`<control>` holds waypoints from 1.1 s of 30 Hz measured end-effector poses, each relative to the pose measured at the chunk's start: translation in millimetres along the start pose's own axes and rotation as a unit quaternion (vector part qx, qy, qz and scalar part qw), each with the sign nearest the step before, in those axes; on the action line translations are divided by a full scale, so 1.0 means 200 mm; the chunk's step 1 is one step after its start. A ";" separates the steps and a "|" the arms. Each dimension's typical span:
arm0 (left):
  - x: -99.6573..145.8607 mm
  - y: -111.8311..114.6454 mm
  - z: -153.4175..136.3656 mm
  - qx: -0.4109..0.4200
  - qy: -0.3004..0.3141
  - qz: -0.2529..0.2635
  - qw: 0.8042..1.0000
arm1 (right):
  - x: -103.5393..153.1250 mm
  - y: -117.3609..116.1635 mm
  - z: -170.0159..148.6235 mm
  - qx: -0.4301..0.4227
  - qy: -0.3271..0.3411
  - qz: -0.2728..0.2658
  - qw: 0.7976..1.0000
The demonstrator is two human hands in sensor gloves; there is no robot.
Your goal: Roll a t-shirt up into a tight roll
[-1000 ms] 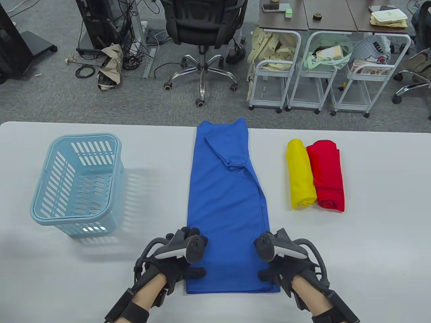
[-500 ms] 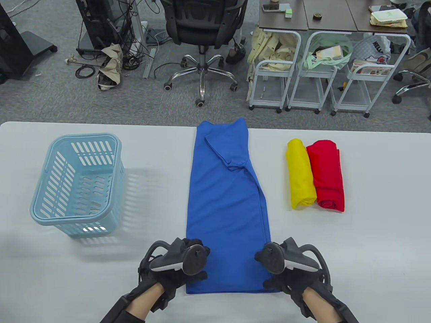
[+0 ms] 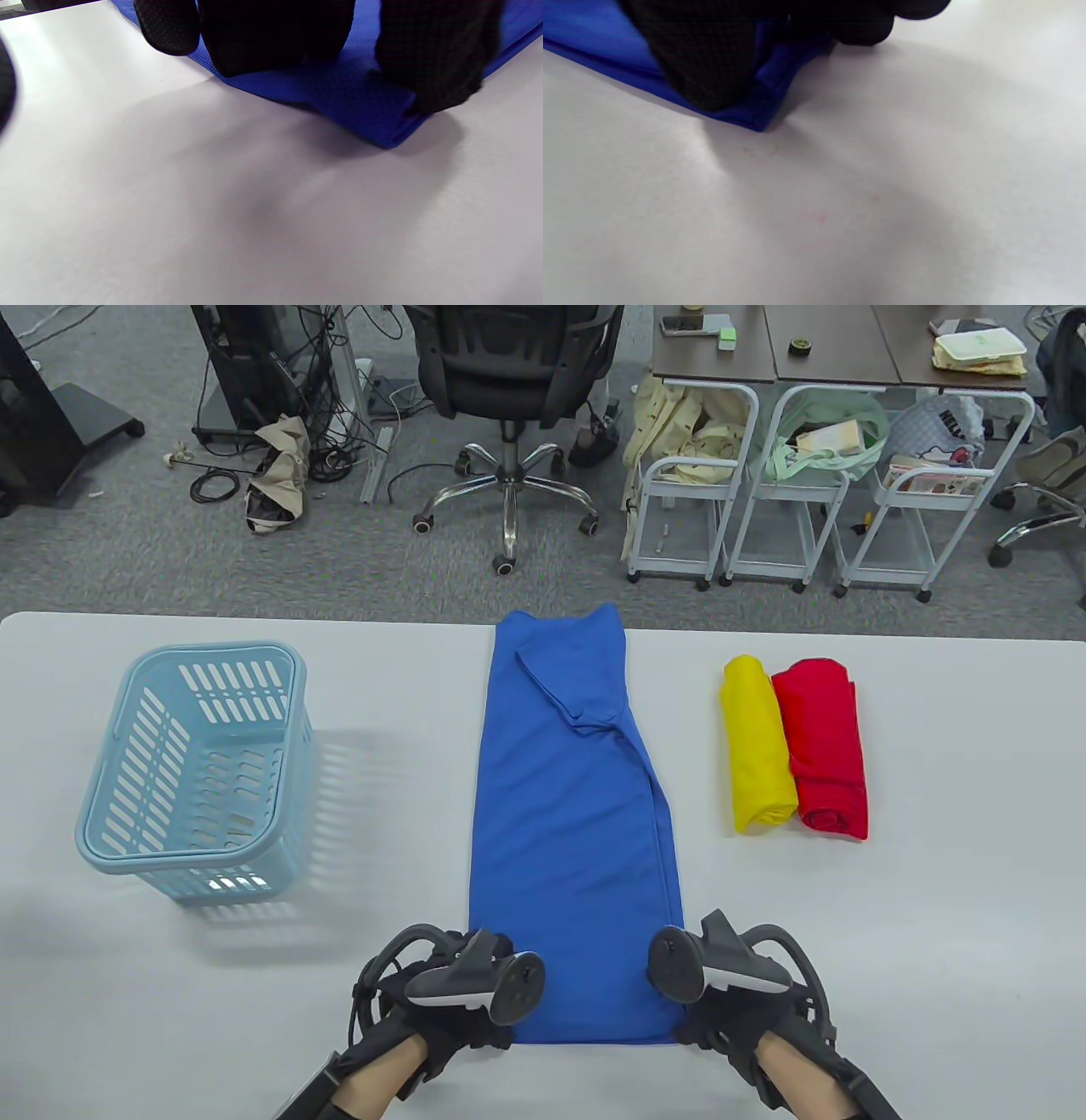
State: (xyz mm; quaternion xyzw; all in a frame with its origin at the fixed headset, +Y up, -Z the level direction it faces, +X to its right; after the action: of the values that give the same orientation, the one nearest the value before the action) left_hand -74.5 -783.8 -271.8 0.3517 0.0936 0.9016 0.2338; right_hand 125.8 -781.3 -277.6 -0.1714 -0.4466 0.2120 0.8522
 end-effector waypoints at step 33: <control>0.16 -0.11 -0.40 0.347 0.031 0.224 0.910 | 0.02 0.13 -0.15 -0.344 0.133 -0.136 0.919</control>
State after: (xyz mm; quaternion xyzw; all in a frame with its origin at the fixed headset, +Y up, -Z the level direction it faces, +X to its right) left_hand -141.2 -748.4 -318.6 0.3939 0.3267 0.8514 -0.1146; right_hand 147.1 -760.6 -304.3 -0.4180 -0.3933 -0.0977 0.8130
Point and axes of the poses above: the tracker on the back of each hand, its own z axis roughly to the thumb side, its own x axis roughly from the fingertips to the wrist, y = z × x, the point moved 5 cm from there along -x, roughly from the wrist to the fingertips, and after that the axes turned 10 degrees about y, right-handed, at the moved point
